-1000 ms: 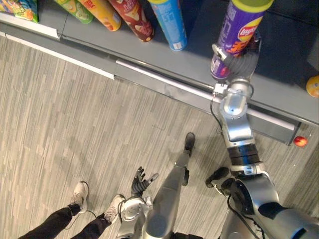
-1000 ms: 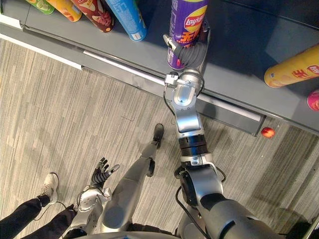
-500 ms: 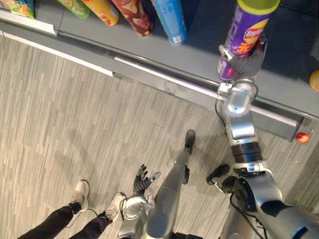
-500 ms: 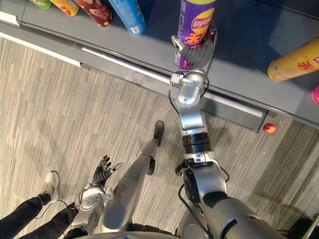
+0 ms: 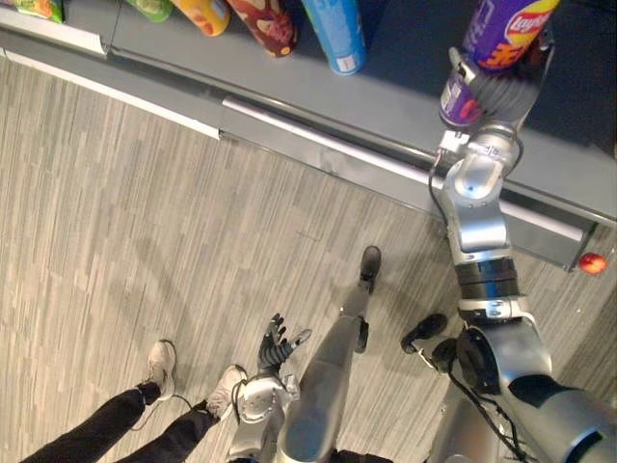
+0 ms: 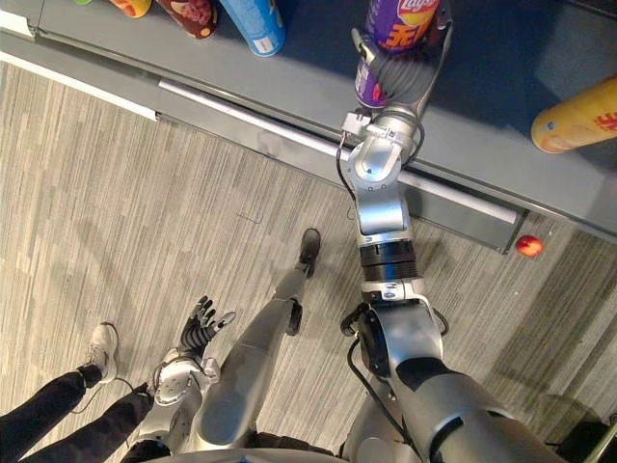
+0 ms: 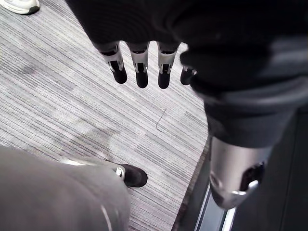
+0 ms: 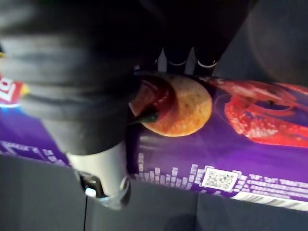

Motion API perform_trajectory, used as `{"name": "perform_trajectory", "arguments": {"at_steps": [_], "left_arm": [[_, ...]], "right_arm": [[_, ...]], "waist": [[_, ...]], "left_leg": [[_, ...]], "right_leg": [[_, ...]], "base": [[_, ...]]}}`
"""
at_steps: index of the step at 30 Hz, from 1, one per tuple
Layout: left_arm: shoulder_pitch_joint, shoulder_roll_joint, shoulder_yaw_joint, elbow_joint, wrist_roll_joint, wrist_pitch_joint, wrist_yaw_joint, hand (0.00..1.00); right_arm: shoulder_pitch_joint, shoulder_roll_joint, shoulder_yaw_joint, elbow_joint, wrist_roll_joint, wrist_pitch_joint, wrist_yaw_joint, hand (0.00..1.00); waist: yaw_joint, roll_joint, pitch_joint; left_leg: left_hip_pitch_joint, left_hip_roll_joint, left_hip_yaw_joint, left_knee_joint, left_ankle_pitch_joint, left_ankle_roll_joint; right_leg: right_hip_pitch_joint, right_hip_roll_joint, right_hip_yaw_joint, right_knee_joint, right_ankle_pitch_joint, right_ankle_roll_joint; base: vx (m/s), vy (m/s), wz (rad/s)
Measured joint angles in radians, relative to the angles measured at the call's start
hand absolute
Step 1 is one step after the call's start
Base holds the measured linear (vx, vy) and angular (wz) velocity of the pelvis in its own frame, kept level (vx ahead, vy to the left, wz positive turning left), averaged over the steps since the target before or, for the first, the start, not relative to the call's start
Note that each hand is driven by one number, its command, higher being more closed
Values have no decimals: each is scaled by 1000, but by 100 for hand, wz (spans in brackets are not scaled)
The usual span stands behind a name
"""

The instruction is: Put the gum and the chips on the shelf.

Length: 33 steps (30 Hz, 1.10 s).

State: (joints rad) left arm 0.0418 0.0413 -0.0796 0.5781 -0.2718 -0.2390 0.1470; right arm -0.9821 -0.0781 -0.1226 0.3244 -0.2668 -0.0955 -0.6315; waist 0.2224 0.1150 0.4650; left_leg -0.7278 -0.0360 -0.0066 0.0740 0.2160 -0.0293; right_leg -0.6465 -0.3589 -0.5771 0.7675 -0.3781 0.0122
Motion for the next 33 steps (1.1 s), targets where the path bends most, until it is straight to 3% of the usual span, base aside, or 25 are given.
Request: {"name": "perform_trajectory", "arguments": {"at_steps": [14, 30, 31, 33], "left_arm": [[0, 0, -13, -24, -1, 0, -9, 0], [4, 3, -12, -26, -31, 1, -36, 0], [4, 3, -12, -26, -31, 1, -37, 0], [4, 4, -12, -26, -31, 0, -38, 0]], "right_arm": [[-8, 4, -28, 1, -72, 4, -79, 100], [-8, 13, -18, -36, -90, 2, -82, 100], [-8, 13, -18, -36, -90, 2, -81, 0], [-8, 14, -18, -36, -90, 2, -81, 0]], "waist": [[11, 2, -1], [29, 4, -2], [30, 4, -2], [30, 4, -2]], "left_leg": [[-28, -7, -3, 17, 0, -2], [-68, 1, 13, 35, 2, -2], [-68, 1, 12, 35, 2, -2], [-68, 1, 12, 35, 2, -2]], "right_leg": [[-27, -11, 4, 19, -16, -3], [-65, -7, 12, 19, -23, -6], [-65, -7, 11, 20, -23, -6], [-65, -7, 11, 20, -23, -6]], "base": [[-14, -62, 2], [-17, -46, -2], [2, -54, 1], [-1, -45, 0]]}}
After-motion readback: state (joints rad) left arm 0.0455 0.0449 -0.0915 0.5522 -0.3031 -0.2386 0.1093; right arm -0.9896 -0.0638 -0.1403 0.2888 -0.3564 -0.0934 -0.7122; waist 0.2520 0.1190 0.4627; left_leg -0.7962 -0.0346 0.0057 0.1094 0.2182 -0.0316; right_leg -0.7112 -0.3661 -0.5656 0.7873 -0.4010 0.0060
